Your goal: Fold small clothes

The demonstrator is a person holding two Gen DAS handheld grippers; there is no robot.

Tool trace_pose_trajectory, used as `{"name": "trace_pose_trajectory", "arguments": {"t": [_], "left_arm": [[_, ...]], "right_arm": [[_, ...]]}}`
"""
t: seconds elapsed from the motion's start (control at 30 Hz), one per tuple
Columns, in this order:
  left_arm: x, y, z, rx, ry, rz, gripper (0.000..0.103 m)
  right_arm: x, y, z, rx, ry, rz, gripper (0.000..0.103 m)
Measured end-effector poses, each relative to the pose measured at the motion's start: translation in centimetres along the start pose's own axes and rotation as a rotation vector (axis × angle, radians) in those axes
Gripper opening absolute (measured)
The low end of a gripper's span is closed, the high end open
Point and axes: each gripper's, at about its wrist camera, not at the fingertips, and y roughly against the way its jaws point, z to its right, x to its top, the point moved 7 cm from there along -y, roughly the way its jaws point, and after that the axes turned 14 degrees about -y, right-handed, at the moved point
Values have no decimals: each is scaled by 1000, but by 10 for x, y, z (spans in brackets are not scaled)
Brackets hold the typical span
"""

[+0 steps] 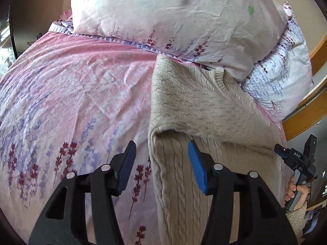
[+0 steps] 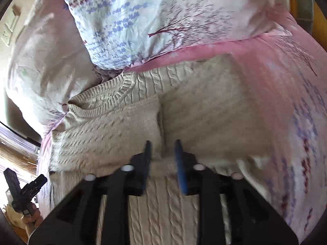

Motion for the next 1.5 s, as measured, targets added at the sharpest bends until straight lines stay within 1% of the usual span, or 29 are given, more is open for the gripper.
{"name": "trace_pose_trajectory", "arguments": {"t": [0.03,0.1,0.2,0.3,0.37,0.4,0.43,0.5,0.53,0.57,0.6,0.63,0.7,0.77,0.83,0.9,0.97,1.03,1.07,1.1,1.13,1.2,1.33,1.5], "left_arm": [[-8,8,2,-11,-11,3,52],[-30,24,8,-36,-37,1,52],[-64,44,14,-79,-46,-18,52],[-94,50,20,-121,-25,-53,52],[-112,50,24,-150,-2,-78,52],[-119,50,27,-166,7,-85,49],[-123,52,29,-169,7,-74,49],[-131,56,35,-185,12,-72,47],[-136,57,38,-200,20,-72,45],[-141,58,41,-221,28,-75,43],[-145,60,45,-235,32,-77,40],[-149,60,49,-248,32,-81,37],[-157,62,59,-279,33,-92,33],[-164,64,67,-291,31,-94,33],[-171,65,73,-320,42,-108,25],[-177,64,79,-364,66,-126,20],[-180,62,84,-372,69,-131,17],[-178,60,86,-373,68,-126,15],[-178,60,86,-376,72,-123,15],[-175,59,86,-380,73,-121,13],[-174,59,87,-380,68,-119,10],[-172,58,88,-366,58,-114,8],[-163,62,89,-339,27,-85,7],[-142,75,82,-298,2,-11,6]], "right_arm": [[-5,14,9,9,-4,15,55],[-16,45,32,10,-1,45,56],[-36,77,71,5,-33,45,56],[-63,94,106,21,-95,-2,55],[-77,97,117,63,-128,-42,55],[-87,98,122,83,-140,-63,54],[-96,99,127,89,-148,-77,52],[-108,99,130,97,-150,-87,51],[-113,102,131,111,-150,-82,51],[-117,104,132,133,-156,-95,50],[-123,104,131,175,-169,-119,46],[-130,104,130,213,-181,-149,44],[-143,105,127,272,-192,-187,43],[-154,105,123,316,-196,-226,39],[-166,106,119,363,-200,-269,35],[-175,107,114,384,-186,-286,33],[-179,109,110,390,-169,-291,31],[-182,112,105,395,-147,-287,25],[-182,114,103,395,-136,-283,24],[-182,116,99,397,-121,-274,19],[-182,118,96,398,-106,-261,14],[-179,123,91,394,-79,-228,10],[-166,136,82,394,-35,-121,8],[-147,155,71,397,21,15,8]]}}
